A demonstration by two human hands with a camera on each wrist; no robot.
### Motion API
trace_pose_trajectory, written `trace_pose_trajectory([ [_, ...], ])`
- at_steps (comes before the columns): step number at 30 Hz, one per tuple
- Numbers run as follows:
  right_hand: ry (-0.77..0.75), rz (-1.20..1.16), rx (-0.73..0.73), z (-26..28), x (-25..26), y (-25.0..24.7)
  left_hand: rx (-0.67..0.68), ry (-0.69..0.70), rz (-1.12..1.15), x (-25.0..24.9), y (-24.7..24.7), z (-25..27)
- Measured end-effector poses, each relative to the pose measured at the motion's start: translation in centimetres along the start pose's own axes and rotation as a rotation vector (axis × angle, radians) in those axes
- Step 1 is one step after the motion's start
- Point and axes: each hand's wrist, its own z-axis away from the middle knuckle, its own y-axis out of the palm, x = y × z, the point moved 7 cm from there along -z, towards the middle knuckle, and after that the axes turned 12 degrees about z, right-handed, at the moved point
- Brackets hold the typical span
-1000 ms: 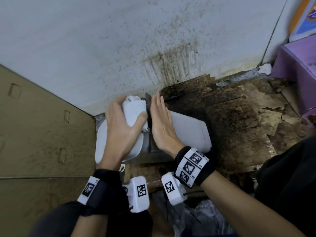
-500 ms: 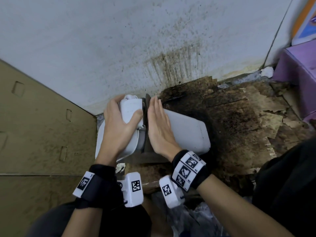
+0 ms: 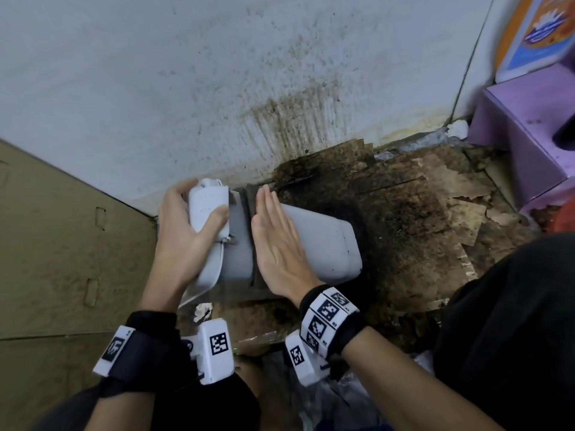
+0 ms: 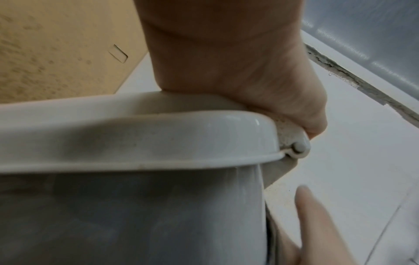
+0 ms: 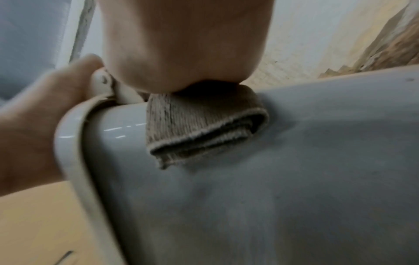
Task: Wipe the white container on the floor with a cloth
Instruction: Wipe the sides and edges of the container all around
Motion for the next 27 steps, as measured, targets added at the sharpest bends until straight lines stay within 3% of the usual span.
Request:
trace_pose_trajectory([
  [8,0.239,0.071,-0.051,-0.7,-12.4,-1.4,0.029,-0.020,0.056,1.0,-0.5,-0.4],
  [13,0.323,0.033,-0.093,-0.3,-16.4,-2.0,0.037,-0.021,0.063,1.7,-1.1,-1.1],
  [18,0.331,0.082,-0.115,-0.5,-14.3,-1.6,0.045,-0.009,0.046,2.7,-1.8,-1.4],
  [24,0.053,0.086,-0.124,-1.1,-5.4,0.1,0.043,-0.008,0.032,3.0,-1.8,-1.2],
  [27,-0.040,0.143,-0.134,-1.0,-5.2,0.2,0.047,0.001,0.057,2.9,-2.0,-1.0],
])
